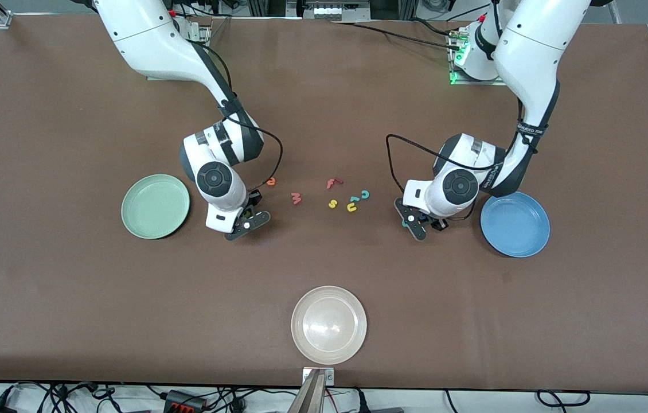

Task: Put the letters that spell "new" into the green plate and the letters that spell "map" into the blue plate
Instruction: 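Carry the c and m to the green and blue plates, releasing both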

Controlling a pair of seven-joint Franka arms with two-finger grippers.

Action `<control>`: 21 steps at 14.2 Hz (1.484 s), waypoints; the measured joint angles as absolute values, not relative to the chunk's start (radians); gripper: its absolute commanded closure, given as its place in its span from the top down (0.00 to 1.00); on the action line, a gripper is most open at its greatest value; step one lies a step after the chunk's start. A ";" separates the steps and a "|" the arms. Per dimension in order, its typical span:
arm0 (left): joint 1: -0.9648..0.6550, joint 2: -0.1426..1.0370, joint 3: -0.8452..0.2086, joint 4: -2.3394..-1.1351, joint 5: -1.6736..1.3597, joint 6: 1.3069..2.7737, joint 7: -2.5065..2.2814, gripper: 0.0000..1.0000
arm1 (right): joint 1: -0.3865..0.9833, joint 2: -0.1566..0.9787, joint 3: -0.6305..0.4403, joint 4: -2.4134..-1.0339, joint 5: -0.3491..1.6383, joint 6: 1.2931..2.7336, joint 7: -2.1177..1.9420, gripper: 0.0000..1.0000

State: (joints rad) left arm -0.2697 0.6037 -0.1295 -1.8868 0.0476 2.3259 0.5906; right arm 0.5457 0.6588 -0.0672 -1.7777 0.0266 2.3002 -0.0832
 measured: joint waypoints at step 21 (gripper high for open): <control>-0.092 0.447 -0.050 -1.741 0.061 1.952 0.551 0.08 | 0.302 0.448 -0.187 -1.995 0.029 2.139 -0.035 0.12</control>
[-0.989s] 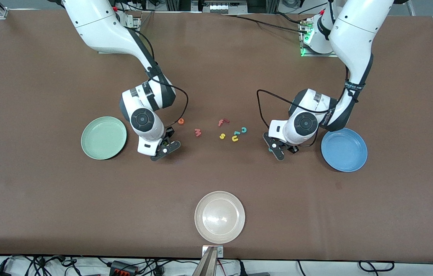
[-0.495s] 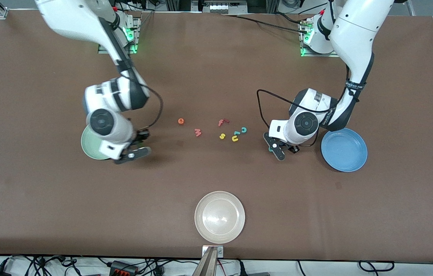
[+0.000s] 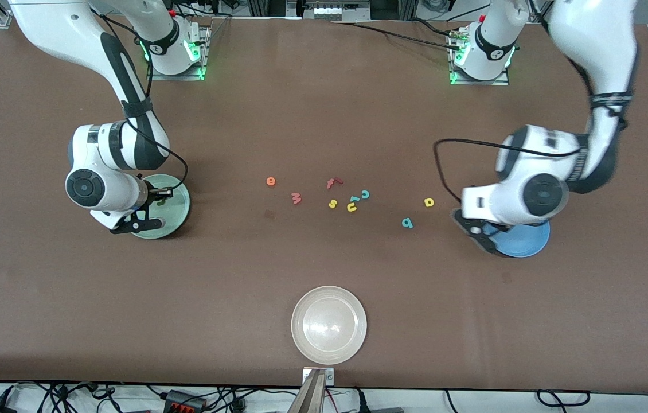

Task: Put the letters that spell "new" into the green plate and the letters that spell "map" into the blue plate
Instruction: 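Carry the c and m to the green and blue plates, releasing both, then grasp the orange e and yellow a with the right and left grippers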

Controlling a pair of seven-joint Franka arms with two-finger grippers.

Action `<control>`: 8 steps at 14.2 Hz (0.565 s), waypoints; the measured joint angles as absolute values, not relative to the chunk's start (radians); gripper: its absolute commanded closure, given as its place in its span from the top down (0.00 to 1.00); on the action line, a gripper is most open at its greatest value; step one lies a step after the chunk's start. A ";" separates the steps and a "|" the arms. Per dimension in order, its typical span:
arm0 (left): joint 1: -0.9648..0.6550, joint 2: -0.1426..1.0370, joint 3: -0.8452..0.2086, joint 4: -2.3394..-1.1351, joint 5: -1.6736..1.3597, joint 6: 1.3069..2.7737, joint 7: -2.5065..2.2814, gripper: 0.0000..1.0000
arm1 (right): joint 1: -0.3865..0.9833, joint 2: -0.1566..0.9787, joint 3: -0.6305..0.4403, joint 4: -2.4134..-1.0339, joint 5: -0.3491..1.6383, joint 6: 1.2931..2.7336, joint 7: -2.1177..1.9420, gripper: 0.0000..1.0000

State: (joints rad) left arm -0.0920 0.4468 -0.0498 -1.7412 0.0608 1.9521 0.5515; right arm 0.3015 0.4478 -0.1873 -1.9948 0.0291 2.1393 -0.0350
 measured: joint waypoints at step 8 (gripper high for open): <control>0.055 0.508 -0.035 -1.924 0.061 2.207 0.459 0.57 | 0.290 0.425 -0.174 -1.965 0.035 2.110 -0.033 1.00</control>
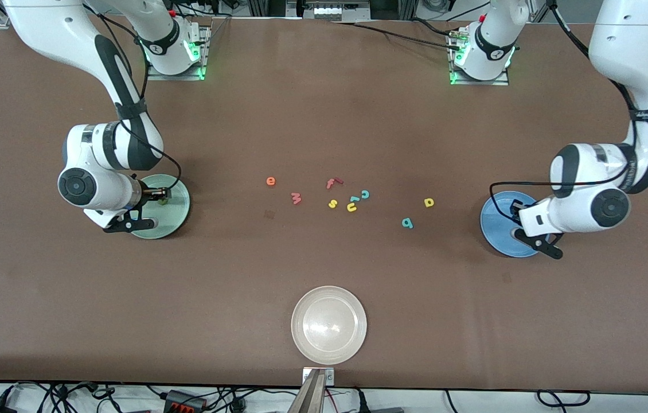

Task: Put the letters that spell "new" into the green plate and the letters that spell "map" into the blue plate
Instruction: 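Grasp the orange e and yellow a with the right and left grippers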

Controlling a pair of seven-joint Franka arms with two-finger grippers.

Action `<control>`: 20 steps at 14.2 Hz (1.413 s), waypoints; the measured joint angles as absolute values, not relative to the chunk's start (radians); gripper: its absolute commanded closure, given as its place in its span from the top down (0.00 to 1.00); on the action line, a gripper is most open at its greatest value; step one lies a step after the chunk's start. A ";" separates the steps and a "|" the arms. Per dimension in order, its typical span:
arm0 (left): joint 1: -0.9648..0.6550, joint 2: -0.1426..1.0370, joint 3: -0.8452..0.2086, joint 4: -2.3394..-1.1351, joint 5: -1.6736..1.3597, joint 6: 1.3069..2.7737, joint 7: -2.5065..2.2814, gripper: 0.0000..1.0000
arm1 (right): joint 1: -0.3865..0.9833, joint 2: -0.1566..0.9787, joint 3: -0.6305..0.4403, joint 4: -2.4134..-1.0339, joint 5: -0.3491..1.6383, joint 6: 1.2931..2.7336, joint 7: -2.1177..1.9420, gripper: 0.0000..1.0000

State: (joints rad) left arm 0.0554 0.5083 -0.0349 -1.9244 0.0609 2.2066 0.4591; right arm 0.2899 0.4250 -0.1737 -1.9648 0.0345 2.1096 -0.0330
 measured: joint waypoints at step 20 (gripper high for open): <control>-0.033 0.478 -0.303 -2.063 0.060 2.385 -0.424 0.76 | 0.839 0.581 -0.152 -1.965 0.201 2.421 0.633 0.73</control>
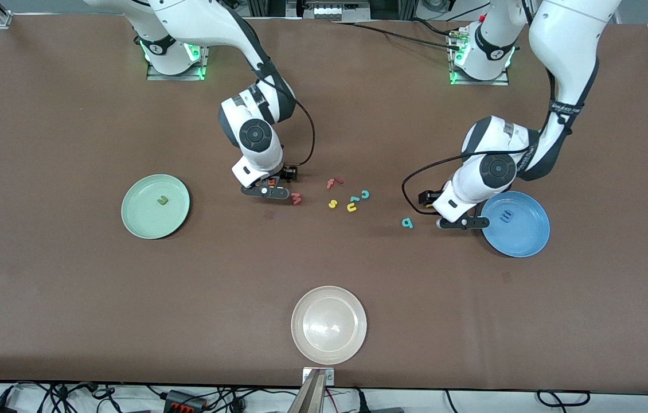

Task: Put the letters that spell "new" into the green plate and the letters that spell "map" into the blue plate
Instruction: 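Grasp the orange e and yellow a with the right and left grippers, then release the e onto the green plate and the a onto the blue plate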

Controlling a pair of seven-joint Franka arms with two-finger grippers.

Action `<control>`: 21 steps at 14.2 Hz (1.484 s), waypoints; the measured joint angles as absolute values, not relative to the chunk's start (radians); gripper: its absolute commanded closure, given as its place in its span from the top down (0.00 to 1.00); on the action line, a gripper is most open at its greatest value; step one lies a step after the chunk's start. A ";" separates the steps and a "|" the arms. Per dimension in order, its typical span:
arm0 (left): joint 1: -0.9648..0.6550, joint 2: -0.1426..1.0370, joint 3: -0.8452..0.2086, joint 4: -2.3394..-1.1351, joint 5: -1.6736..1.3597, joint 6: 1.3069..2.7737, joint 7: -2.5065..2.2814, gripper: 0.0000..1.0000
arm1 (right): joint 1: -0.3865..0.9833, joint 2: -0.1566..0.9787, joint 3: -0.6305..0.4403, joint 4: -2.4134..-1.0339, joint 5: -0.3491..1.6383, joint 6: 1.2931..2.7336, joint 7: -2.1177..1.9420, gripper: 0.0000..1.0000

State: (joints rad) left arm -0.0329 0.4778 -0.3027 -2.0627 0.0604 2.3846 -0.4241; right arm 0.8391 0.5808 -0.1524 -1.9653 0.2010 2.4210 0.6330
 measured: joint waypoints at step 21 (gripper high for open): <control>-0.021 0.473 -0.289 -1.970 0.162 2.189 -0.423 0.07 | 0.612 0.443 -0.413 -1.963 0.208 2.146 0.124 0.05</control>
